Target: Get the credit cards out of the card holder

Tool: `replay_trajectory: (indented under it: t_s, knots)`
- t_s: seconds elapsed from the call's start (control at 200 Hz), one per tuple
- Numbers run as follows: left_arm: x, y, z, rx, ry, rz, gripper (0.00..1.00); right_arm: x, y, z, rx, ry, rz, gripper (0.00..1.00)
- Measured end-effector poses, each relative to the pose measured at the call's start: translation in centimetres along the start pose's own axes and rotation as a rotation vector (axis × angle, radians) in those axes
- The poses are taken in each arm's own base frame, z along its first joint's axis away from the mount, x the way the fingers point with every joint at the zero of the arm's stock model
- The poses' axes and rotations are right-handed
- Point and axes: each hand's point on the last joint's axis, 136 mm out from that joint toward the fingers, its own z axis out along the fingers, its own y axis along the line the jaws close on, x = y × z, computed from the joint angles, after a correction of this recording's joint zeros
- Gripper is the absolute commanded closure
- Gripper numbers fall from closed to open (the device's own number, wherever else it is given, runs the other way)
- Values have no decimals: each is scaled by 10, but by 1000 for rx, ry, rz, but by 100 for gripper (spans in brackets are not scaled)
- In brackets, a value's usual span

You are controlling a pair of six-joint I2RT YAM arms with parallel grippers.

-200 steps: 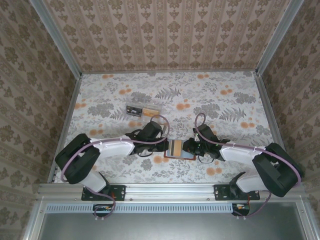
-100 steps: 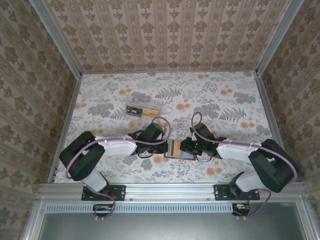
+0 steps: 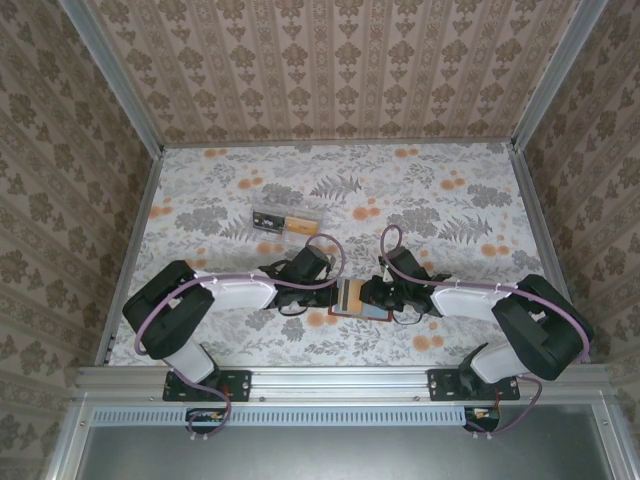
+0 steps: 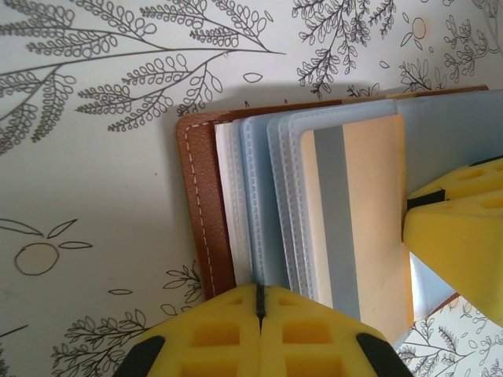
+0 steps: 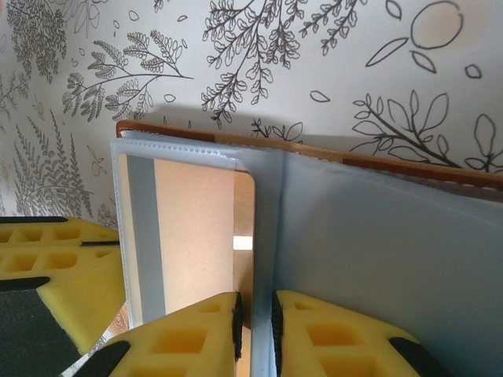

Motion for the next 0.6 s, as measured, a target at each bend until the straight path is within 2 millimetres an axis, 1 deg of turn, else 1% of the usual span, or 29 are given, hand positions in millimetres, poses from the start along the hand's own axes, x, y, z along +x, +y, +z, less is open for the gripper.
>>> replay_trajectory:
  t_s: [0.155, 0.295, 0.42, 0.535, 0.6]
  knots:
    - [-2, -3, -9, -1, -12, 10, 100, 0, 0, 0, 0, 0, 0, 78]
    - [-9, -13, -12, 16, -28, 27, 100, 0, 0, 0, 0, 0, 0, 78]
    - [-10, -17, -6, 23, -22, 36, 100, 0, 0, 0, -1, 0, 0, 78]
    - [-6, -11, 2, 8, 1, 30, 100, 0, 1, 0, -3, 2, -1, 79]
    - [-5, -11, 3, 9, 4, 30, 100, 0, 1, 0, -5, 1, -1, 79]
